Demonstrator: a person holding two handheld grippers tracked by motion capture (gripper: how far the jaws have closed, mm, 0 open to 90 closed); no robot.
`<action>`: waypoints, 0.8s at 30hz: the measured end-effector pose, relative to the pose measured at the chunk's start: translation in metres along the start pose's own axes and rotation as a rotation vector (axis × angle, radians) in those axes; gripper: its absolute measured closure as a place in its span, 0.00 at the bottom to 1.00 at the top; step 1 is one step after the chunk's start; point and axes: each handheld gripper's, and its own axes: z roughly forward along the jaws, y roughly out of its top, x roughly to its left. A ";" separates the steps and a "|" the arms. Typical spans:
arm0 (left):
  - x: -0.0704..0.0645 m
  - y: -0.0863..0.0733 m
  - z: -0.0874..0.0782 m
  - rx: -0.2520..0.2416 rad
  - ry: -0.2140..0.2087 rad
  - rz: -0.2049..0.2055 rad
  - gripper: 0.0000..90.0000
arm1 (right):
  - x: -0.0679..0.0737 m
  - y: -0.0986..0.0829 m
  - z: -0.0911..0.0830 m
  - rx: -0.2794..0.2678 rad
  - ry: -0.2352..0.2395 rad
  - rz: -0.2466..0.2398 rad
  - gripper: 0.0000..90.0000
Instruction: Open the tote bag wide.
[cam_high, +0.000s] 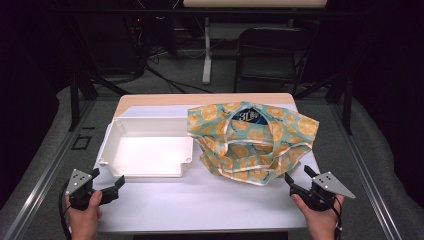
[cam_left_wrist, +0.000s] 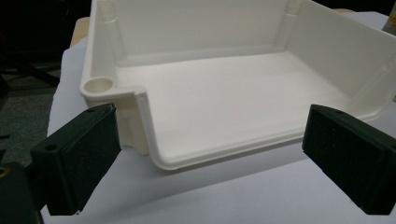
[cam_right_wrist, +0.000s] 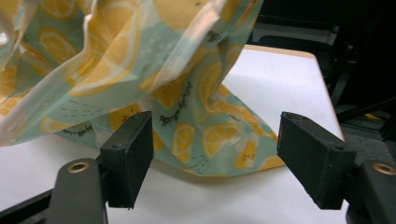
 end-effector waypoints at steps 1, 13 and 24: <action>-0.003 0.002 0.000 -0.004 -0.001 0.011 0.06 | 0.000 0.000 0.001 -0.005 0.009 0.011 0.30; -0.049 0.017 0.001 -0.053 -0.090 0.073 0.09 | 0.007 0.021 -0.008 -0.097 0.045 0.041 0.25; -0.087 0.053 0.010 -0.086 -0.162 0.101 0.18 | 0.010 0.055 -0.016 -0.183 0.103 0.071 0.27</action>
